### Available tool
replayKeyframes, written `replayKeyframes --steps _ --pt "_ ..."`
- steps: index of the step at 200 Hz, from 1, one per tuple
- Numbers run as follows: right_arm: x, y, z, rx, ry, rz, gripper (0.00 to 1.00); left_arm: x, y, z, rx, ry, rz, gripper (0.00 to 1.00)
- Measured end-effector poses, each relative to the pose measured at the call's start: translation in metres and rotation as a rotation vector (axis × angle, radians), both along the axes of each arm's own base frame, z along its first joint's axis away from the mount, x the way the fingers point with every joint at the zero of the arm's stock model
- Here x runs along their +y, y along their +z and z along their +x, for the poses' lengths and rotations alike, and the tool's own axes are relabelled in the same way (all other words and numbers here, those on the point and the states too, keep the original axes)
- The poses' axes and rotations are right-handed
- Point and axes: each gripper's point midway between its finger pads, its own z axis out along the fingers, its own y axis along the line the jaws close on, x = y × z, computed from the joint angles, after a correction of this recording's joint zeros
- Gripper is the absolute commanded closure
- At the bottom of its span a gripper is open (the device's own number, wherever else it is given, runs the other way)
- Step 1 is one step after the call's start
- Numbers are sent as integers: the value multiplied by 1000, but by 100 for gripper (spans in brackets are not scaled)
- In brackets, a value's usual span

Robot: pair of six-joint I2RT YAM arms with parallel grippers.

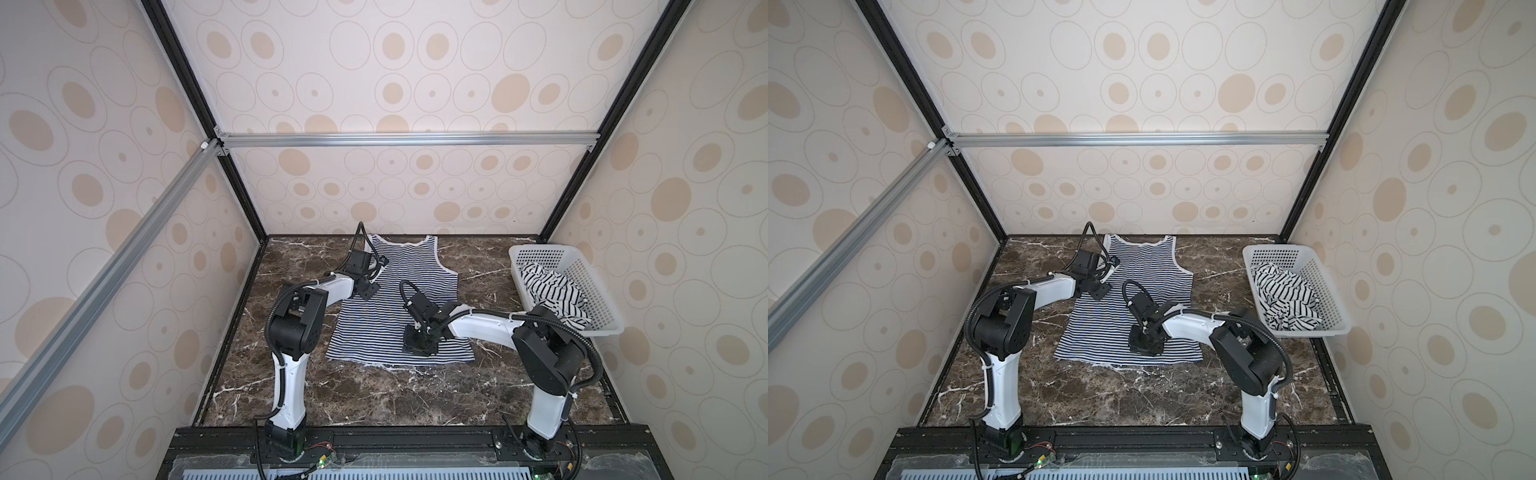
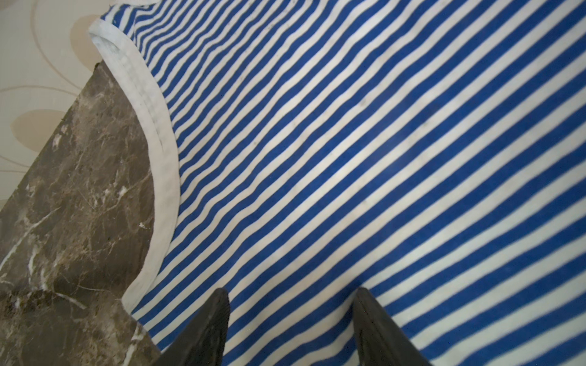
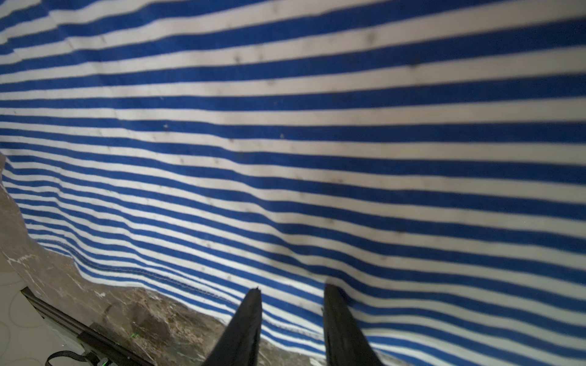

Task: Fold and stack tank tops
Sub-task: Rotate the tank top at the center of the table.

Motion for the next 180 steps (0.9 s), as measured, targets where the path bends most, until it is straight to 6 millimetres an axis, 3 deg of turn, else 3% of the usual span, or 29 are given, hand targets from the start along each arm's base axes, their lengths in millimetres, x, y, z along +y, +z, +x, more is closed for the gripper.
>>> replayKeyframes --steps 30,70,122,180 --pt "-17 -1 4 4 -18 -13 64 5 -1 -8 6 3 3 38" --pt "-38 -1 13 18 -32 -38 64 21 -2 -36 32 20 23 39" --pt "-70 -2 37 39 -59 -78 64 41 -4 -90 79 39 35 39" --pt "-81 -2 69 58 -57 -103 64 58 0 -152 136 45 21 38"
